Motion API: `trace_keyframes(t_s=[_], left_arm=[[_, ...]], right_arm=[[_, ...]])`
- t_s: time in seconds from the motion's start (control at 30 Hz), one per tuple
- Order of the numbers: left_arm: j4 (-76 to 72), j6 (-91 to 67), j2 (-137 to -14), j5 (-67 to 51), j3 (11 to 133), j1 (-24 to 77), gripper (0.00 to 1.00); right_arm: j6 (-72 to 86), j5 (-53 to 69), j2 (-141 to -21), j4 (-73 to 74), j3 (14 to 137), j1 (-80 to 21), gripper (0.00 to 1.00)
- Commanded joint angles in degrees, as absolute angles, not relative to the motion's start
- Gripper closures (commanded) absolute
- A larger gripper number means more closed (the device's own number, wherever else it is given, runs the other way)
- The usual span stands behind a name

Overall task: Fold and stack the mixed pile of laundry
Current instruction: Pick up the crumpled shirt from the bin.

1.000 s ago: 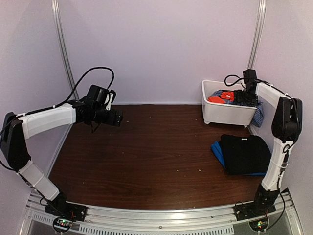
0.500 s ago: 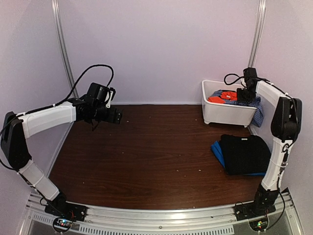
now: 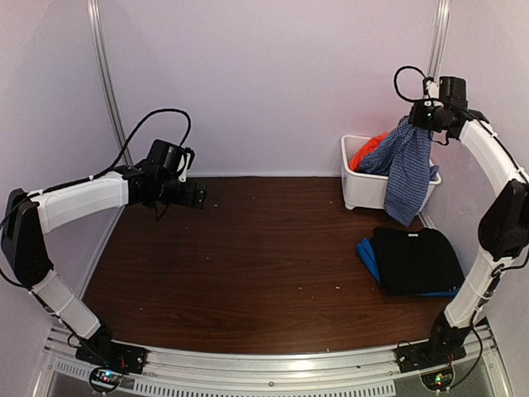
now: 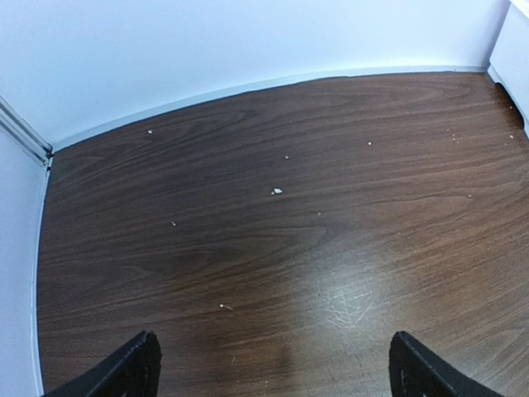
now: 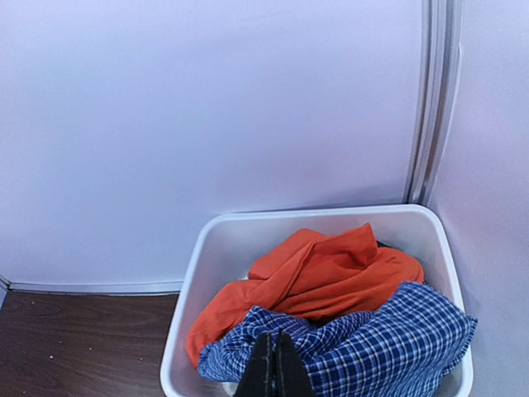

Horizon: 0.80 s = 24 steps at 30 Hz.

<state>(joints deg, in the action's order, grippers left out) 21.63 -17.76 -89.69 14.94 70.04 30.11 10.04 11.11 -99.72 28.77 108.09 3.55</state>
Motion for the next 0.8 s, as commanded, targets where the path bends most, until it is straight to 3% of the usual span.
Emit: trace_keyframes(t_s=[0.0, 0.33, 0.77], left_arm=[[19.3, -19.4, -88.0, 14.5, 71.4, 30.4, 0.02], [17.8, -20.9, -86.5, 13.5, 71.9, 30.4, 0.02], [15.7, -24.5, -81.7, 14.1, 70.7, 29.7, 0.02]], right_arm=[[14.2, 20.5, -96.6, 21.8, 115.8, 1.0, 1.00], [15.4, 23.3, -98.2, 23.7, 135.6, -11.5, 1.00], [22.7, 35.2, -100.1, 14.1, 141.6, -29.7, 1.00]])
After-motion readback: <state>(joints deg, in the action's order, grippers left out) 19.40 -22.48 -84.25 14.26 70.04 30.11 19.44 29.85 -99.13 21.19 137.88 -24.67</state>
